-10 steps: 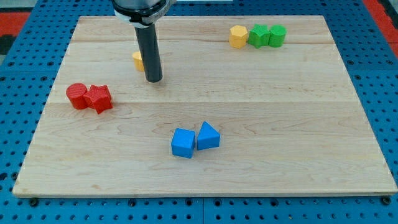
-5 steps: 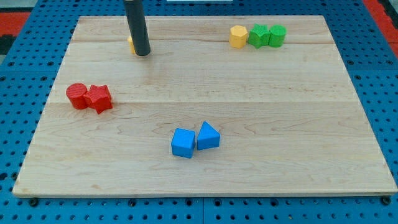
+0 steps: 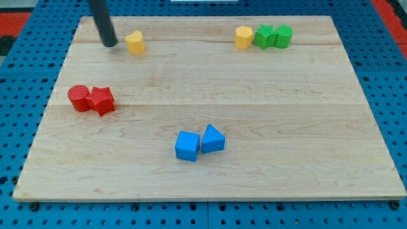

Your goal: Push the yellow heart left to the yellow hexagon

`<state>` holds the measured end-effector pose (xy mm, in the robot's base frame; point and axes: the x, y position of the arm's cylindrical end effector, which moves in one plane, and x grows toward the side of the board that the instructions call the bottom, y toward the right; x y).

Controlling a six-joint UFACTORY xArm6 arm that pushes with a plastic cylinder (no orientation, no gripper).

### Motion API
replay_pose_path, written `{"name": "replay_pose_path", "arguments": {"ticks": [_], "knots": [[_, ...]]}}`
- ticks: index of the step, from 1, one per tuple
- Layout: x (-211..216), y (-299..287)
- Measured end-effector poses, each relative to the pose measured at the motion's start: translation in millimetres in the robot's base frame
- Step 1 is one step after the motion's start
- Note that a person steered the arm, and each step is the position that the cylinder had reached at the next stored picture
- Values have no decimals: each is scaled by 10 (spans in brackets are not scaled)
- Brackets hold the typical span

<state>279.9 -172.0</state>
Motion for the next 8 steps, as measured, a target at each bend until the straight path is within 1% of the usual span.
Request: {"name": "replay_pose_path", "arguments": {"ticks": [1,3,4,5,7,8], "knots": [[0,518],[0,576],[-1,1118],[-1,1511],[-12,1924],[-12,1928]]}}
